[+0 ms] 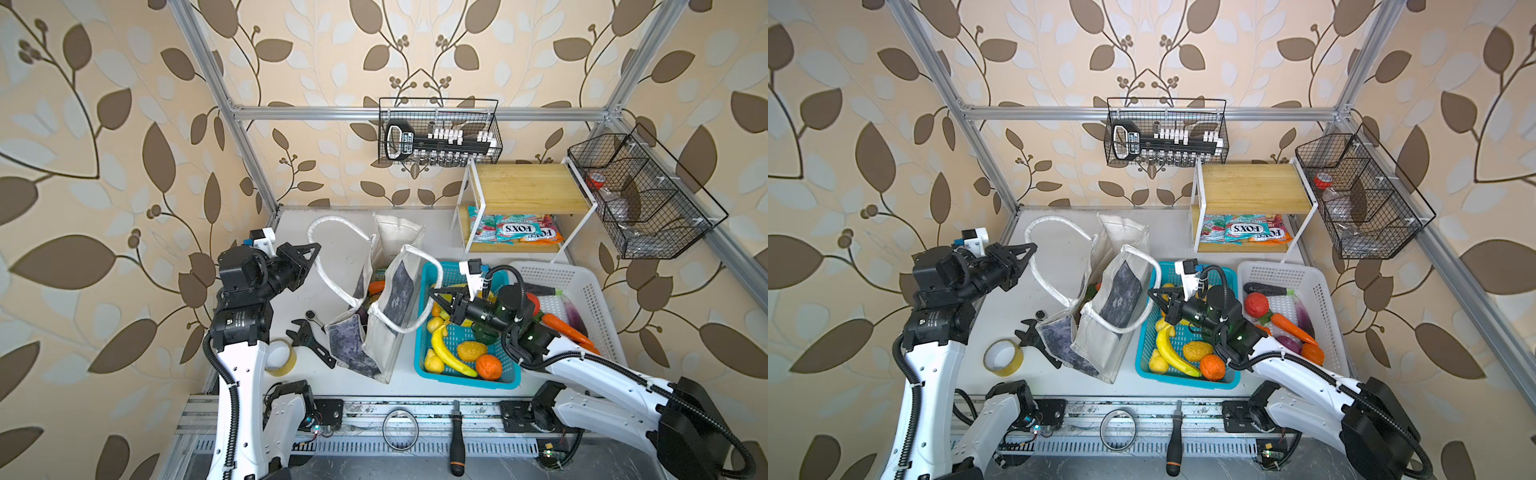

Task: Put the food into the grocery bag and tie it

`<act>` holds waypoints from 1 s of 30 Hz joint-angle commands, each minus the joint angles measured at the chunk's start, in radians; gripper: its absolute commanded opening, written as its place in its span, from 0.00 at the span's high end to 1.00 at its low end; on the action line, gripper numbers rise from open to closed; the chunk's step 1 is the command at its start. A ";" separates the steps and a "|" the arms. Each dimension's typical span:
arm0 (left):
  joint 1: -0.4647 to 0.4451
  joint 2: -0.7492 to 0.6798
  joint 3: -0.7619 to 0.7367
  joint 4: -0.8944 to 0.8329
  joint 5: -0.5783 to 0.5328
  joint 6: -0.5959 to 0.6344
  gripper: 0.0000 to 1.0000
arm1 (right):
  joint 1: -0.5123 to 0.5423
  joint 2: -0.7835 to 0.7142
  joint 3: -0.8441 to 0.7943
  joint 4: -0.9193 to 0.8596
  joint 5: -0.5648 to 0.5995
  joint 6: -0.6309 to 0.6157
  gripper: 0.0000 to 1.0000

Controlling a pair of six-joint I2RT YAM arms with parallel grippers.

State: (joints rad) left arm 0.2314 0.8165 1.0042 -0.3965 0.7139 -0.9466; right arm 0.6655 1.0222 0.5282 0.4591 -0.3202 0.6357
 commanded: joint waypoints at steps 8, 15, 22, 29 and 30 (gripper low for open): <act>-0.335 0.083 0.182 -0.030 -0.123 0.244 1.00 | -0.046 0.132 0.463 -0.286 -0.187 -0.026 1.00; -0.543 0.176 0.277 0.041 -0.086 0.286 1.00 | 0.047 0.328 0.681 -0.303 -0.131 0.019 1.00; -0.651 0.230 0.313 -0.008 -0.113 0.374 0.96 | 0.136 0.505 0.689 -0.043 -0.103 0.146 1.00; -0.694 0.215 0.271 -0.067 -0.304 0.365 0.61 | 0.173 0.512 0.468 0.351 0.004 0.283 1.00; -0.699 0.207 0.263 -0.066 -0.325 0.363 0.57 | 0.173 0.507 0.449 0.368 0.014 0.282 1.00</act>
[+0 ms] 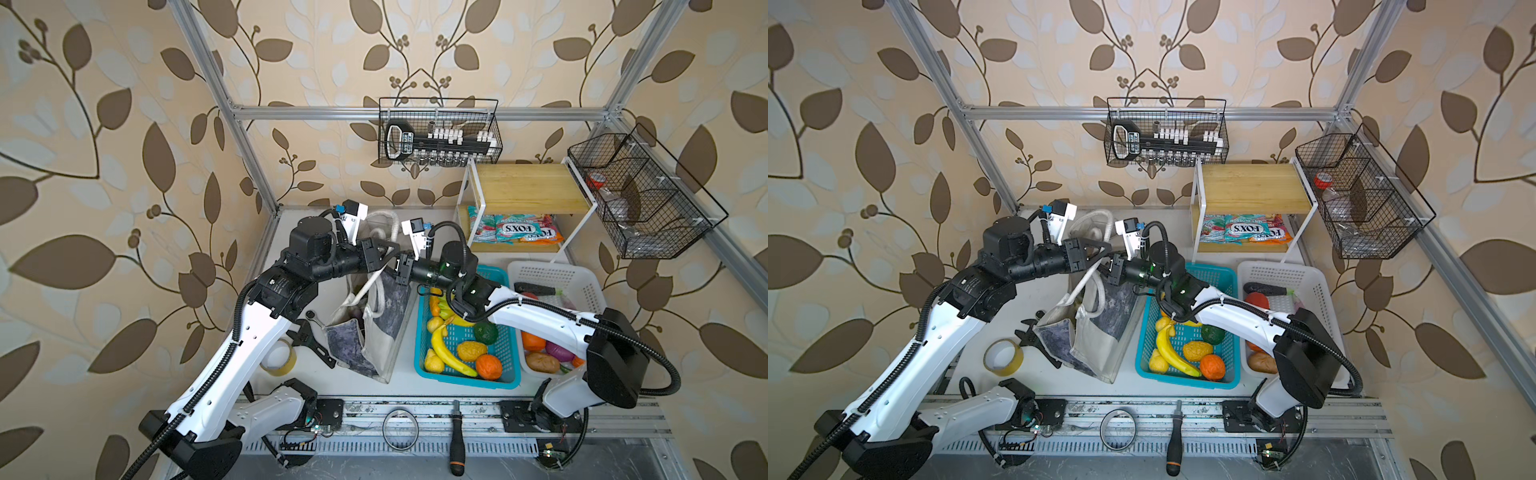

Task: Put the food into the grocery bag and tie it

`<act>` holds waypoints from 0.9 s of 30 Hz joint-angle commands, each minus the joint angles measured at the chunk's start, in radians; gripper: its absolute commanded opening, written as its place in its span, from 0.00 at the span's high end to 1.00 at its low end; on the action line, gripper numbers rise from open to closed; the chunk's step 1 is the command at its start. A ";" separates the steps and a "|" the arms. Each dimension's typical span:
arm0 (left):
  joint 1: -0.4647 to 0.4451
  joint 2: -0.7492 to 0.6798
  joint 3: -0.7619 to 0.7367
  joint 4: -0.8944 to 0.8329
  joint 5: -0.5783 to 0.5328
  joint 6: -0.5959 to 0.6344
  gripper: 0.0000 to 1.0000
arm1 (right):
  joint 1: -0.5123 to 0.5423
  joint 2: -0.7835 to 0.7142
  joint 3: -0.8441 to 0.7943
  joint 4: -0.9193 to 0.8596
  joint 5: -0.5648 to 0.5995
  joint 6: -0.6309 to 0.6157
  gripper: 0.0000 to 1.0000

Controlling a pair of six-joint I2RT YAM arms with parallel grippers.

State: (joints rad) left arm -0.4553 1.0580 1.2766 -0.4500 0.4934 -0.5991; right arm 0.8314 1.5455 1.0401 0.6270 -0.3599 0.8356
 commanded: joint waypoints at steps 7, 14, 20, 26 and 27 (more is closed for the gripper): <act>-0.098 -0.064 -0.011 -0.009 -0.228 0.030 0.35 | 0.005 0.009 -0.081 0.285 0.002 0.073 1.00; -0.099 -0.096 -0.007 -0.067 -0.465 0.033 0.30 | -0.001 0.013 -0.121 0.326 -0.017 0.062 1.00; -0.099 0.043 0.060 -0.117 -0.420 0.056 0.33 | -0.003 -0.007 -0.130 0.319 -0.059 0.040 1.00; -0.100 0.083 0.061 -0.052 -0.373 0.026 0.39 | -0.002 -0.052 -0.134 0.218 -0.048 -0.019 1.00; -0.100 0.086 0.059 -0.042 -0.365 0.019 0.39 | -0.002 -0.055 -0.134 0.208 -0.050 -0.027 1.00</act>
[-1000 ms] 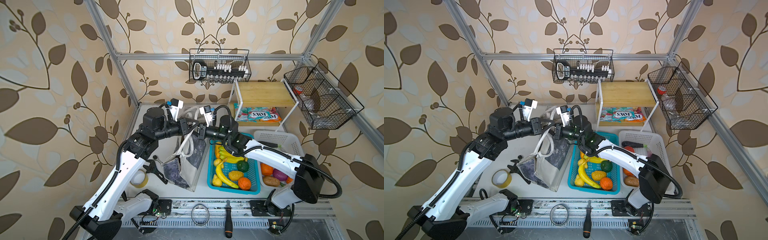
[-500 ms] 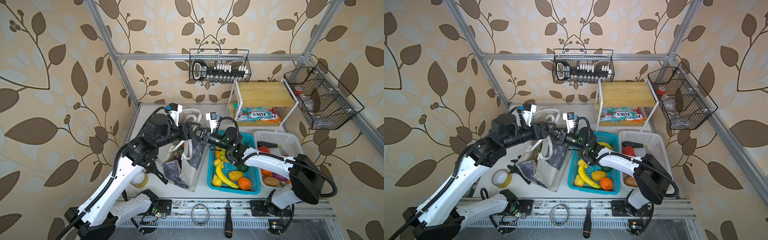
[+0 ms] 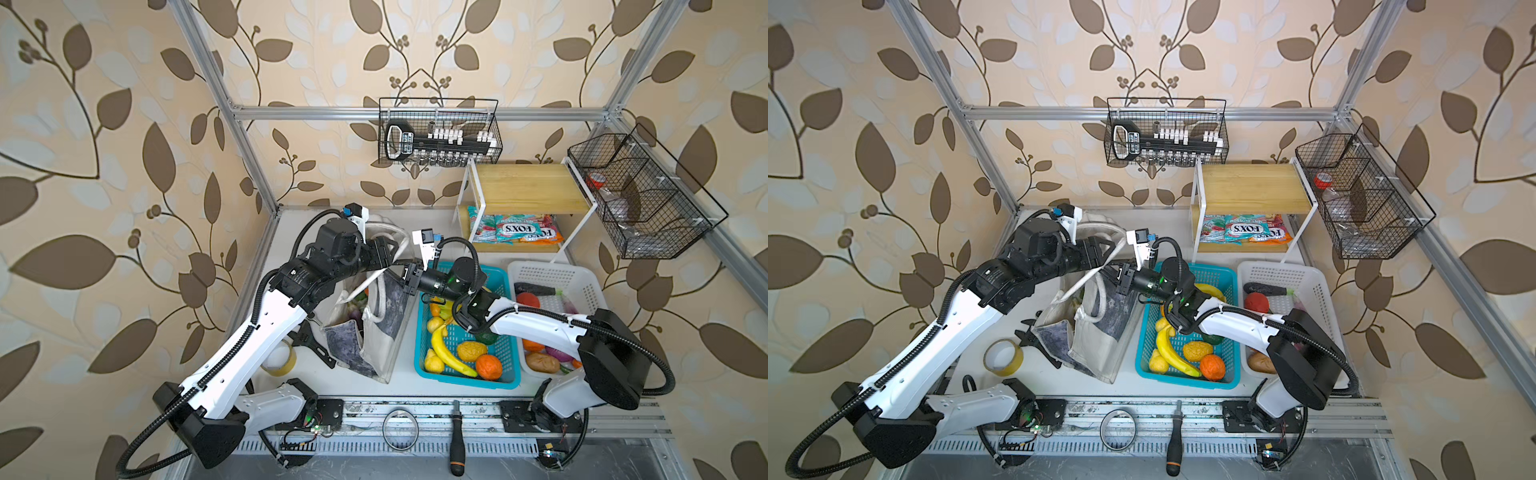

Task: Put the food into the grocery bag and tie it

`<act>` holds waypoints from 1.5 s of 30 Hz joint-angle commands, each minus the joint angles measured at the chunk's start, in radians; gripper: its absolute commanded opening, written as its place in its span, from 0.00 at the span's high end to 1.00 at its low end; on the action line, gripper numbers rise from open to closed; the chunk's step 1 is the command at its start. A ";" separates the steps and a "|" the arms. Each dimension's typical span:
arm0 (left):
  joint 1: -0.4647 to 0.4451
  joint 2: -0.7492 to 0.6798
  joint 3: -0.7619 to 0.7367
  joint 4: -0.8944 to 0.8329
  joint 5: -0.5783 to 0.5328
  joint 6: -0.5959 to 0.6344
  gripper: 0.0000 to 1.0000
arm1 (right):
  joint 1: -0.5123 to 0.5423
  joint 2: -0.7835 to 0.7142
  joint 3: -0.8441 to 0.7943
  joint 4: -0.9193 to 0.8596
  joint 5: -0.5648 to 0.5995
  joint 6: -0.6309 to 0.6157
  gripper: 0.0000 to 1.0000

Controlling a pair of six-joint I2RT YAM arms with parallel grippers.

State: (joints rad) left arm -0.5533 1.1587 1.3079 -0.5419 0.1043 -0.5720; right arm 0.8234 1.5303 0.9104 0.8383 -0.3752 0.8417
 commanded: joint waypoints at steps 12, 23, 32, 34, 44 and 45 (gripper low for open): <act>0.001 0.002 0.045 0.036 0.059 -0.042 0.42 | -0.001 -0.067 0.013 -0.083 -0.066 -0.084 1.00; 0.000 0.041 0.054 0.053 0.162 -0.037 0.48 | -0.012 -0.078 0.018 -0.137 -0.077 -0.120 1.00; 0.000 0.024 0.077 0.021 0.130 -0.036 0.98 | -0.015 -0.108 -0.005 -0.144 -0.068 -0.130 0.97; 0.000 0.003 0.075 0.018 0.110 -0.035 1.00 | -0.021 -0.114 -0.017 -0.139 -0.070 -0.123 0.82; 0.000 -0.062 0.061 0.018 0.136 -0.051 1.00 | -0.102 -0.168 -0.127 -0.092 -0.095 -0.109 0.65; 0.000 -0.063 0.059 0.026 0.147 -0.059 1.00 | -0.110 -0.164 -0.125 -0.092 -0.100 -0.108 0.65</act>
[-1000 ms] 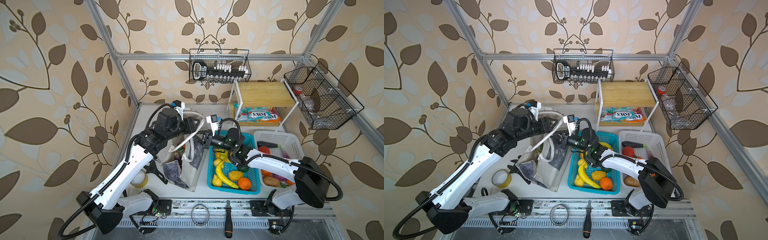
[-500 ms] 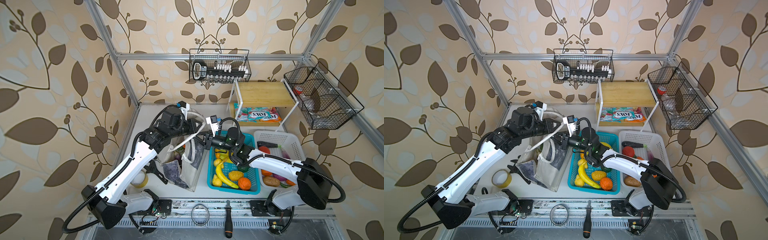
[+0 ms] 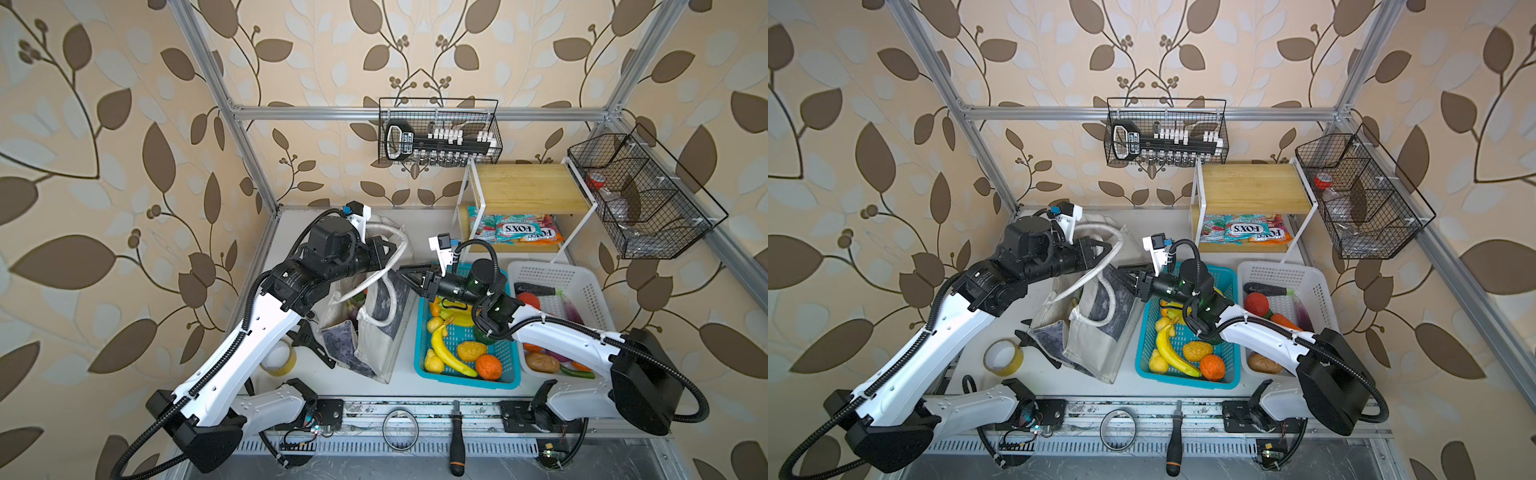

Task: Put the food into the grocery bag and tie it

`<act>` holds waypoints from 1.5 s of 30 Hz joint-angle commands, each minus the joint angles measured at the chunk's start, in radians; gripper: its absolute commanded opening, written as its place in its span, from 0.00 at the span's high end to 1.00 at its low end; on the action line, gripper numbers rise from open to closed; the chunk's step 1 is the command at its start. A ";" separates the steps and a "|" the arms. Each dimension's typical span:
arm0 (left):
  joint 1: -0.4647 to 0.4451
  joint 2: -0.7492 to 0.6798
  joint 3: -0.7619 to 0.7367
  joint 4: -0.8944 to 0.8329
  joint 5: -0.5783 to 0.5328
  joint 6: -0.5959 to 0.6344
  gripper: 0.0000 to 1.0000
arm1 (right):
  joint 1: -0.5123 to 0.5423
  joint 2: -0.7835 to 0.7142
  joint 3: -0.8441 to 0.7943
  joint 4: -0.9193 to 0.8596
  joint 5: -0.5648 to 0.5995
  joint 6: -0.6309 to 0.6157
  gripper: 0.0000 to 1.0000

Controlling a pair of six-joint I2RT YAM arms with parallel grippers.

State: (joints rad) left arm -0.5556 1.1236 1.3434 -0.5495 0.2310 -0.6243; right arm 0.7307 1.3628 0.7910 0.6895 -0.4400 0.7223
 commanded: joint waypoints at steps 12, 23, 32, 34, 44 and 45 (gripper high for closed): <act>0.002 0.011 0.168 -0.040 -0.013 0.035 1.00 | -0.023 -0.078 0.021 0.101 -0.066 0.079 0.33; 0.002 -0.002 0.164 -0.022 0.006 0.013 1.00 | -0.051 0.026 0.029 0.128 -0.049 0.085 0.61; 0.003 0.007 0.152 0.007 0.038 -0.008 1.00 | -0.047 0.026 -0.020 0.147 -0.078 -0.022 0.72; 0.003 0.011 0.156 0.018 0.051 -0.019 1.00 | -0.041 0.049 -0.012 0.152 -0.088 -0.063 0.72; 0.003 -0.033 0.113 0.023 0.004 -0.026 1.00 | 0.059 0.185 0.082 0.228 -0.188 -0.186 0.63; 0.003 -0.038 0.110 0.024 -0.002 -0.027 1.00 | 0.074 0.181 0.079 0.235 -0.184 -0.200 0.58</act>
State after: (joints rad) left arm -0.5556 1.1416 1.4521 -0.5995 0.2531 -0.6575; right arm 0.7681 1.5539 0.8234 0.8570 -0.5804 0.6022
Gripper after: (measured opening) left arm 0.083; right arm 0.393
